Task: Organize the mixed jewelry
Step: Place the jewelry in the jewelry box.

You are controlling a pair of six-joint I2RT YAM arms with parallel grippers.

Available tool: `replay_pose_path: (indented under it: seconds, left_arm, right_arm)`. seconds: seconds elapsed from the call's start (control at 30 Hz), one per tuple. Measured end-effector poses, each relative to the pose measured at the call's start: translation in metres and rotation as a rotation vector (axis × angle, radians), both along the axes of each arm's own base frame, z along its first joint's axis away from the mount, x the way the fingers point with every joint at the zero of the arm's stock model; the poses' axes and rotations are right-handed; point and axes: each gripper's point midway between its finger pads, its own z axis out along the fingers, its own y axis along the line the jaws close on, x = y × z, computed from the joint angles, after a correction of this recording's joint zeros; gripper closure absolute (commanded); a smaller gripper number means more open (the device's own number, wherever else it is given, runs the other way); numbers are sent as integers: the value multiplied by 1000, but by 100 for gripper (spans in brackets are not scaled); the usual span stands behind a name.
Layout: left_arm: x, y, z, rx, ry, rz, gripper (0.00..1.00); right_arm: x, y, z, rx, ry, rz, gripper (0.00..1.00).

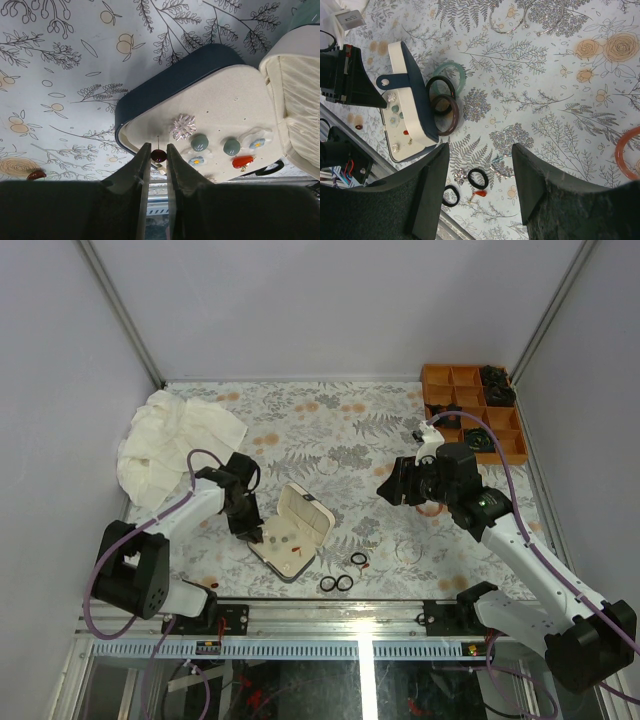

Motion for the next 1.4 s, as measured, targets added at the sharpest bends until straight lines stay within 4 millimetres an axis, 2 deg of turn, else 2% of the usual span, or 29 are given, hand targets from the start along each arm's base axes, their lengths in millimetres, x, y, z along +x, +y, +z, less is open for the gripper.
replay_pose_path:
  seconds: [1.4]
  left_arm:
    - [6, 6, 3, 12, -29, 19, 100]
  right_arm:
    - [-1, 1, 0, 1, 0, 6, 40]
